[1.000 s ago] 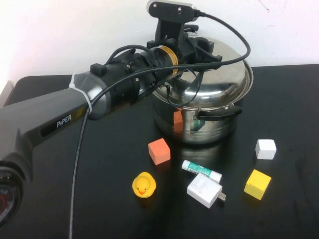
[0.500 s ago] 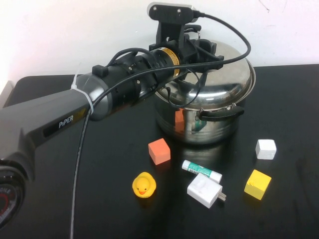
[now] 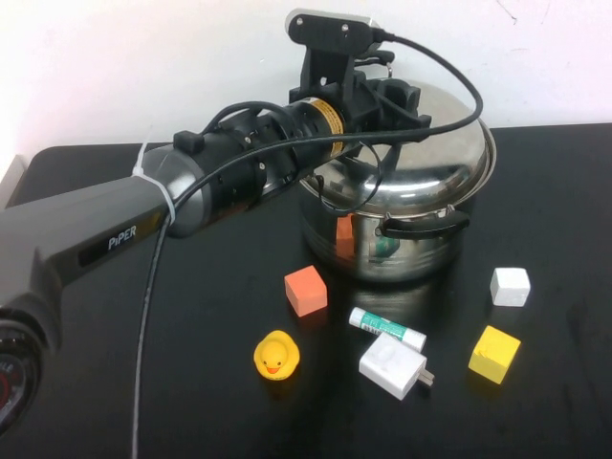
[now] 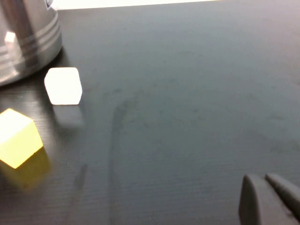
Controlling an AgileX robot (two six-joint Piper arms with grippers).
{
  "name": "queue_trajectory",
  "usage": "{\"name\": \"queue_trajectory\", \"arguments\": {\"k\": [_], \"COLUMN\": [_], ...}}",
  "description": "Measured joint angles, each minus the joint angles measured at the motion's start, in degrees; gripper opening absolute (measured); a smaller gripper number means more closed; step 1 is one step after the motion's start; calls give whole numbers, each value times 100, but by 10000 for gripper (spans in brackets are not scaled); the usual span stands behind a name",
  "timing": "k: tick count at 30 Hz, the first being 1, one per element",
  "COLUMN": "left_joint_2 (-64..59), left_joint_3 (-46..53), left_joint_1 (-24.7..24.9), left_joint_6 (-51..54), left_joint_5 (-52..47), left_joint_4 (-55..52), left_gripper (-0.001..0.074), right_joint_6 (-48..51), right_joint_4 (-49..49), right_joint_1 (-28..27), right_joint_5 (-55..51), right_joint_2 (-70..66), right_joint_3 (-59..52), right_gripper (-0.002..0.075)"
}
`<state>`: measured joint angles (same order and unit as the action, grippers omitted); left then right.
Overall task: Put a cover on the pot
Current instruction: Place the pot lid on the pot
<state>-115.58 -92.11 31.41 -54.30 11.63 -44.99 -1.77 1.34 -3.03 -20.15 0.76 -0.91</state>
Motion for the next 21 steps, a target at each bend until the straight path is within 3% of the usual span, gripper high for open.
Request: {"name": "queue_trajectory", "arguments": {"k": [9, 15, 21], "left_joint_2": [0, 0, 11], "left_joint_3": [8, 35, 57], "left_joint_1": [-22, -22, -31], "left_joint_6": [-103, 0, 79], "left_joint_5": [188, 163, 163], "left_joint_4": [-447, -654, -685], "left_gripper": [337, 517, 558], "right_joint_6": [0, 0, 0], "right_joint_4": [0, 0, 0], "right_joint_1": [0, 0, 0], "right_joint_5": [0, 0, 0], "right_joint_2": [0, 0, 0], "right_joint_3": [0, 0, 0], "right_gripper": [-2, -2, -2]}}
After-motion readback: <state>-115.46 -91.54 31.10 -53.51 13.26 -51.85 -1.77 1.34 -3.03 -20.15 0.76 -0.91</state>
